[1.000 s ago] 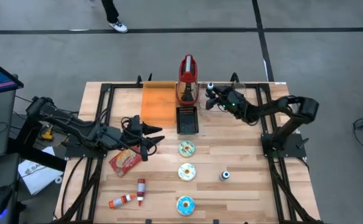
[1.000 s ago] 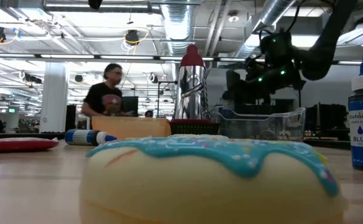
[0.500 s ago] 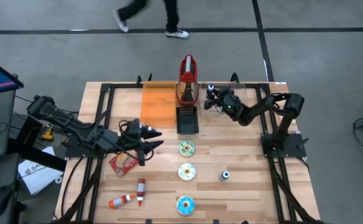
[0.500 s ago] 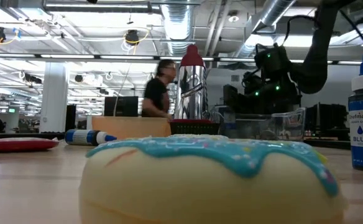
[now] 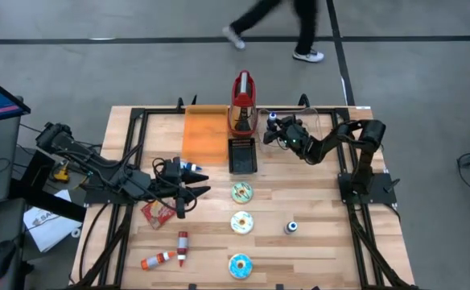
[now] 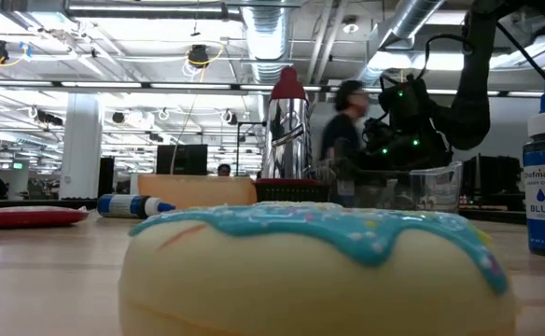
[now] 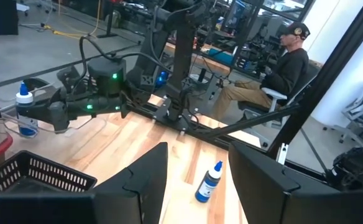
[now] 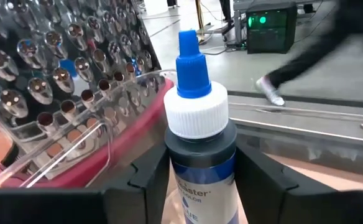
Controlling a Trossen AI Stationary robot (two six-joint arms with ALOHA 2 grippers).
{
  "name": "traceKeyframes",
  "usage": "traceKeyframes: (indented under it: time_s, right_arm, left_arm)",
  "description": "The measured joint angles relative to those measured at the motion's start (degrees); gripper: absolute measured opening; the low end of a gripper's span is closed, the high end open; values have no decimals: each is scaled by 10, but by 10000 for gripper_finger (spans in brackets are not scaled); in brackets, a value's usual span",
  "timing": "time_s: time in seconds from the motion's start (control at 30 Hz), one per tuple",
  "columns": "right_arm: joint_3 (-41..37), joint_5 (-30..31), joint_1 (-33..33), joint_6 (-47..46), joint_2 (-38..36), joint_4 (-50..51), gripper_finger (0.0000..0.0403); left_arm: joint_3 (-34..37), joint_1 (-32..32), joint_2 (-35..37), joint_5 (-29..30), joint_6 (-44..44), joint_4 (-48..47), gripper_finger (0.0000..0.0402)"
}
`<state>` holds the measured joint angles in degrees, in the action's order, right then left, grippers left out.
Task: Pick & Place Food Item
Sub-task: Put the bottom left blue food coloring bottle into the transparent bin, then put the right blue food coloring bottle into the transparent bin
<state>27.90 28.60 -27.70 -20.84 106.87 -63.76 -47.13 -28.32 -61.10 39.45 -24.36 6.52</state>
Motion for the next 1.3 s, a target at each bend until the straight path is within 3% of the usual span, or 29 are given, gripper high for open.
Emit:
traceKeyframes:
  time_s: [0.33, 0.87, 1.1, 1.3]
  right_arm:
    - [0, 0, -1, -2, 0, -1, 197]
    - [0, 27, -6, -1, -6, -59, 190]
    - [0, 32, -6, 22, -57, -31, 190]
    - [0, 32, 0, 32, -161, 30, 190]
  left_arm:
    - [0, -2, 0, 0, 0, 0, 167]
    - [0, -5, 0, -1, 0, 0, 167]
    - [0, -10, 0, -1, 10, 0, 167]
    - [0, -10, 0, 0, 19, 0, 167]
